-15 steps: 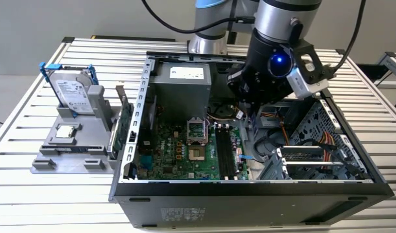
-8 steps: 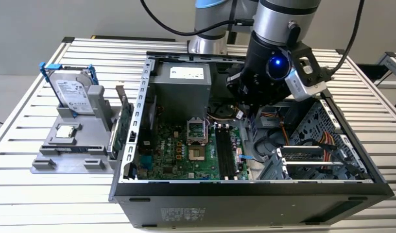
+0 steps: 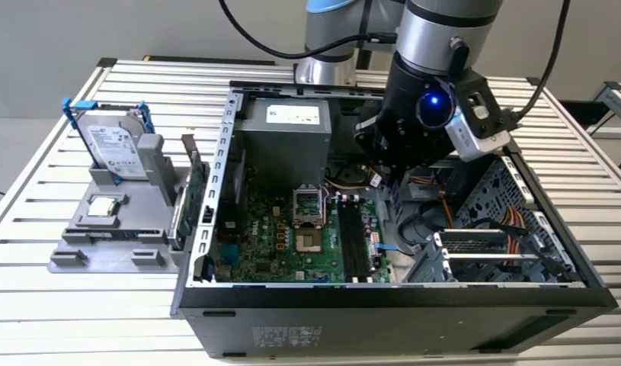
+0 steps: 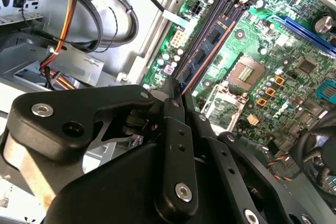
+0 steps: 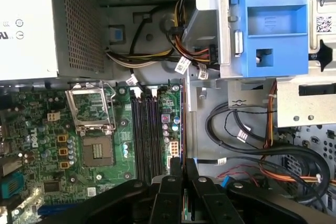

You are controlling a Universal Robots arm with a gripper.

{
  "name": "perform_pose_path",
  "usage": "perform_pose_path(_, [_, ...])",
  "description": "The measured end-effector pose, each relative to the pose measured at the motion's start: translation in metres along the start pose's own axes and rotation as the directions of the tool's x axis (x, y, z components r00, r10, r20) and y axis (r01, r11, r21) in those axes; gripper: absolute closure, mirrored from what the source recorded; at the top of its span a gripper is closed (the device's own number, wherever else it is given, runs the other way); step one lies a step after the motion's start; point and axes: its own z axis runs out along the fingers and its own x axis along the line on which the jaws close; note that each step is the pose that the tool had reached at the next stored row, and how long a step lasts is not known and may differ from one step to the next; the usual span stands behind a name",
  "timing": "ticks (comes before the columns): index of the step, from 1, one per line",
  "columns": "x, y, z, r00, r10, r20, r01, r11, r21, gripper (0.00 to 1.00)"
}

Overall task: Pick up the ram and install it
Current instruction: 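Insert the ram into the slot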

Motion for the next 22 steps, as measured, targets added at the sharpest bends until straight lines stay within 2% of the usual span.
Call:
perform_pose_path(16, [0.0032,0.0,0.01,0.9999,0.011,0.0,-0.011,0.9999,0.0026,1.0])
perform_pose_path(19, [0.0034,0.0,0.0117,0.9999,0.012,0.0003,-0.012,0.9999,0.0065,1.0])
perform_pose_path(22, [0.0035,0.0003,0.0136,0.9999,0.012,0.0013,-0.012,0.9998,0.0171,1.0])
